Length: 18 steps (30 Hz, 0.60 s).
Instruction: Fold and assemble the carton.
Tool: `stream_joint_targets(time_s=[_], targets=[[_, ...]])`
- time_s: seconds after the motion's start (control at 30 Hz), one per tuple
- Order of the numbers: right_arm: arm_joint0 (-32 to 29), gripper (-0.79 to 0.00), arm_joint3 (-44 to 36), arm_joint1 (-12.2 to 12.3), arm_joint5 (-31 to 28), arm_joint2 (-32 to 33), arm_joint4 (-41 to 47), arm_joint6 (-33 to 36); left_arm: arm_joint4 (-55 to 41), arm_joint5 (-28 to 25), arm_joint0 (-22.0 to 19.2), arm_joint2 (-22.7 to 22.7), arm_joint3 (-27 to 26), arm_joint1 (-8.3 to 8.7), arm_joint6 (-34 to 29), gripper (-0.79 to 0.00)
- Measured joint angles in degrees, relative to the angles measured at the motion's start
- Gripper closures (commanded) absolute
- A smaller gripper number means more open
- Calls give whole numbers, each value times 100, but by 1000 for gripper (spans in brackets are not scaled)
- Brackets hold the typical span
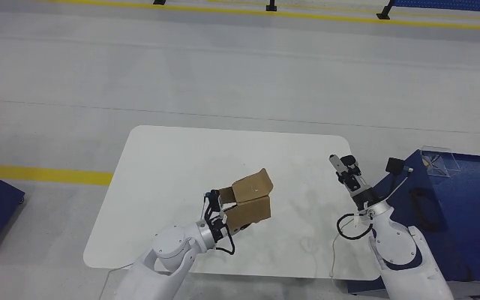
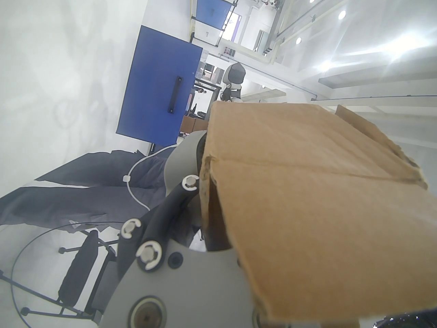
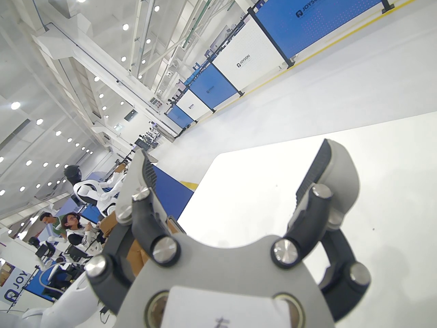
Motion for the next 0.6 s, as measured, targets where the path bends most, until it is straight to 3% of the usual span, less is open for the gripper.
stream_joint_targets(time_s=[0.1, 0.2, 0.23, 0.33, 0.5, 0.6], targets=[[0, -785, 0, 0, 0, 0, 0, 0, 65, 719, 106, -32, -643, -5, 768, 0], [0, -785, 0, 0, 0, 0, 0, 0, -522, 2138, 239, -14, -1500, -74, 1934, 0], [0, -785, 0, 0, 0, 0, 0, 0, -815, 2675, 261, 20, -1816, -118, 2452, 0], [0, -785, 0, 0, 0, 0, 0, 0, -1617, 3481, 348, 86, -2386, -280, 3989, 0], [0, -785, 0, 0, 0, 0, 0, 0, -2986, 3542, 311, 522, -2309, -693, 7239, 0], [0, -785, 0, 0, 0, 0, 0, 0, -4310, 2921, 4, 836, -1919, -985, 9077, 0]])
